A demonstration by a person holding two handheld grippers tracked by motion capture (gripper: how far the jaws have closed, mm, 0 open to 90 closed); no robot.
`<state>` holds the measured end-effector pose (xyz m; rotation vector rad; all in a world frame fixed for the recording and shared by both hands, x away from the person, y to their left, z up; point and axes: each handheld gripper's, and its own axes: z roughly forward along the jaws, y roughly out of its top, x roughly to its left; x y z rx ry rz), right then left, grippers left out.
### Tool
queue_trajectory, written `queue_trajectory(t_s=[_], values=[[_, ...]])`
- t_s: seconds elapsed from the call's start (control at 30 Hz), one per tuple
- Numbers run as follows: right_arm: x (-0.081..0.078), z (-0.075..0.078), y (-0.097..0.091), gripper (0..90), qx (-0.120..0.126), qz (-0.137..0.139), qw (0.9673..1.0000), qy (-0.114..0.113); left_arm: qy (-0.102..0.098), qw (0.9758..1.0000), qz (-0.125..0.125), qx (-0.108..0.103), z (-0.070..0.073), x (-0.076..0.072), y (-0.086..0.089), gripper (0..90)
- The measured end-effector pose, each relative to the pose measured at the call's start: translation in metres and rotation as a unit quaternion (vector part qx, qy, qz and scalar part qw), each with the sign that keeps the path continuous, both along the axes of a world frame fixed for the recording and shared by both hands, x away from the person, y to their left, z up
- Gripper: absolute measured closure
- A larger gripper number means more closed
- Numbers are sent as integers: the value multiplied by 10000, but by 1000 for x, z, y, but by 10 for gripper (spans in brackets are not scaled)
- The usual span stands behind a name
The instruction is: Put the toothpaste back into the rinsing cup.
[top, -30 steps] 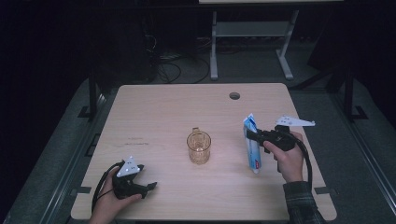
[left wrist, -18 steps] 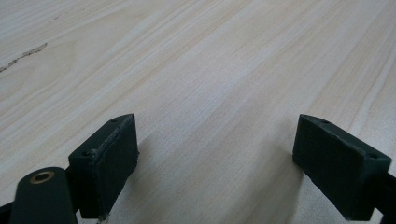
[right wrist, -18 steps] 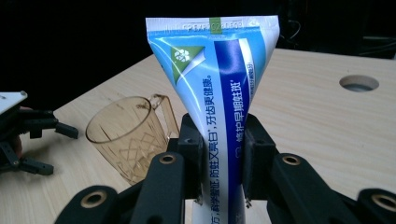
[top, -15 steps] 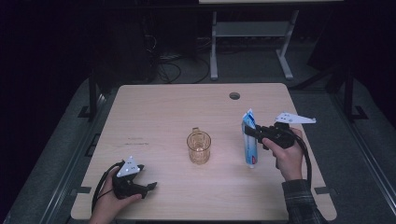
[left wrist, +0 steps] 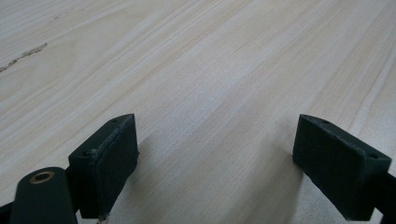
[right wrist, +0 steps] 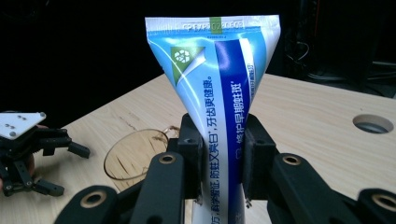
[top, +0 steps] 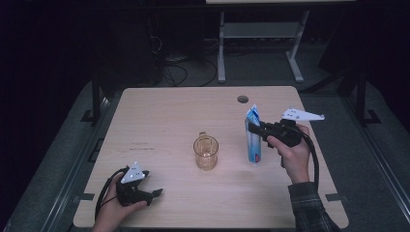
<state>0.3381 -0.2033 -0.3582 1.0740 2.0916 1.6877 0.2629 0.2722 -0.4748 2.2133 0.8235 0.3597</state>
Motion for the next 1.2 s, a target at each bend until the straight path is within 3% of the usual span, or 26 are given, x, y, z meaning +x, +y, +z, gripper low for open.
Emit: queue_trajectory(t_s=[1.2], values=[[18,42,47,725,83,384,9985,-370,1,10000,4,-13,0,0,0,134]])
